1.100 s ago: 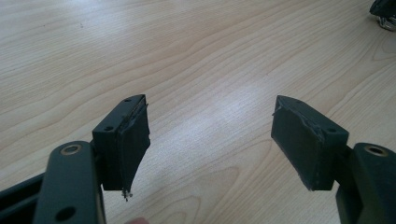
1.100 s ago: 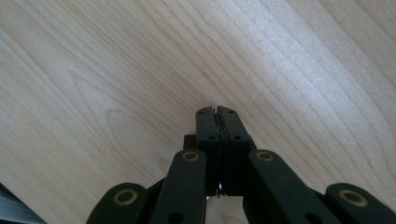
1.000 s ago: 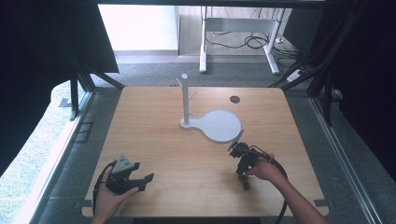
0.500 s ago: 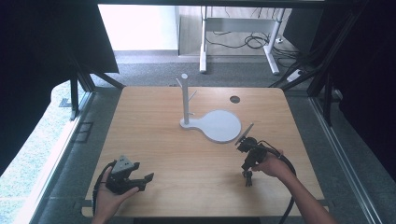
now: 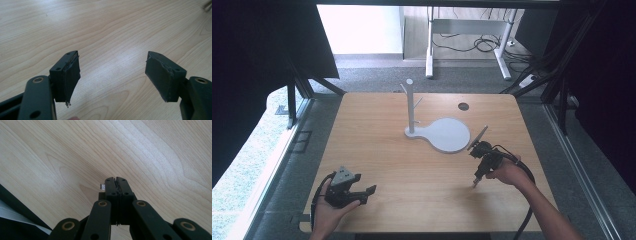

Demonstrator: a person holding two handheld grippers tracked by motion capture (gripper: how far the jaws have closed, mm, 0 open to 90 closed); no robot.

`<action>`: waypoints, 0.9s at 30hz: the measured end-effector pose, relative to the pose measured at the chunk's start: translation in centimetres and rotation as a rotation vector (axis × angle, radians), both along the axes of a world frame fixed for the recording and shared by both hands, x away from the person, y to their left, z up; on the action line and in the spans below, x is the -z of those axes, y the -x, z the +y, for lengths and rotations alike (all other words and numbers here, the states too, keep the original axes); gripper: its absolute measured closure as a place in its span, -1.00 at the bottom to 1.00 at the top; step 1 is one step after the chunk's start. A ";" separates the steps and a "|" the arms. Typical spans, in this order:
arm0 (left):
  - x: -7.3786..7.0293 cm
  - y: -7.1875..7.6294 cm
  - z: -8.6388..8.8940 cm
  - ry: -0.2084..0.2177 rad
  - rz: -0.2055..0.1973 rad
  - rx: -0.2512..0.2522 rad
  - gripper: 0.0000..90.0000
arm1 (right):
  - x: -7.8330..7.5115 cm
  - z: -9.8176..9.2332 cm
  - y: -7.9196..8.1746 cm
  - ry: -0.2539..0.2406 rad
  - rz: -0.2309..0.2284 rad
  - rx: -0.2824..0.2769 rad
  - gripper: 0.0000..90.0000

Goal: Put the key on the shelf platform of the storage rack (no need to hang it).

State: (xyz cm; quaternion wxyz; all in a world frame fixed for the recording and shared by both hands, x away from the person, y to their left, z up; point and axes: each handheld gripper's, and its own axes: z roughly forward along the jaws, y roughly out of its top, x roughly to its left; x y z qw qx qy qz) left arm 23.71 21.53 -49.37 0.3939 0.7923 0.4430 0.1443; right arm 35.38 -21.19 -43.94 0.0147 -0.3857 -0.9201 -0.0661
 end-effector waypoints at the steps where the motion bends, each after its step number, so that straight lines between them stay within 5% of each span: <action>1: 0.0 0.0 0.0 0.001 0.001 -0.001 -0.38 | -0.1 0.1 0.0 0.000 0.000 -0.003 0.99; 27: 0.1 0.0 -0.4 -0.007 0.000 0.018 -0.38 | -1.8 1.5 -1.9 -0.007 -0.025 -0.004 0.99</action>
